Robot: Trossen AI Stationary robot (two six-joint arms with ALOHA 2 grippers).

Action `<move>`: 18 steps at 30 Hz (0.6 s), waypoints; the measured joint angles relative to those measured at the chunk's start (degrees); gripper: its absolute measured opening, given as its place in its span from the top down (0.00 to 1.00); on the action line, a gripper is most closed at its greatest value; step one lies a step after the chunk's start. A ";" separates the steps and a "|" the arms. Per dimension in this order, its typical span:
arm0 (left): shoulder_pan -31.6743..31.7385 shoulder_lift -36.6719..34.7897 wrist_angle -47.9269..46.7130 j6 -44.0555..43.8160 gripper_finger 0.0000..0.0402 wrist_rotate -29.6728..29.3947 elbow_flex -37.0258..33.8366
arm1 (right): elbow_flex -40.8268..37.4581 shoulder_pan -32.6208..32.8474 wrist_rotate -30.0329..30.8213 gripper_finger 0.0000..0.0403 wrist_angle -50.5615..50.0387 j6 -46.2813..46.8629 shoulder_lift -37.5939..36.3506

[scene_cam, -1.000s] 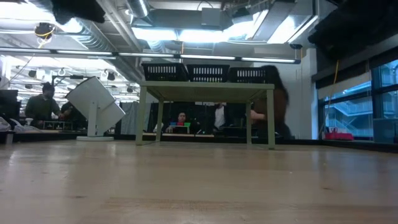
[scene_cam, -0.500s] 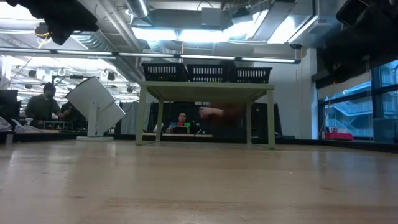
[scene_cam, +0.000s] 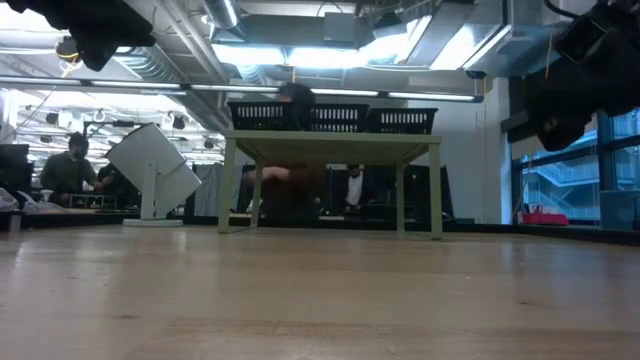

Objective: Pick & Place Office Desk Supplies
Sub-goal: Return to Home Position

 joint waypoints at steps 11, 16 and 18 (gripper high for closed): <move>0.00 0.02 0.00 -0.34 0.78 0.02 0.00 | -4.35 0.00 0.04 0.72 5.40 0.17 -2.29; 0.00 -0.02 1.45 -0.49 0.78 0.77 -1.05 | -4.35 -0.02 0.14 0.72 5.25 0.17 -2.29; 0.00 -0.31 4.74 -0.05 0.79 0.99 -3.26 | -4.35 0.00 0.15 0.72 5.24 0.17 -2.29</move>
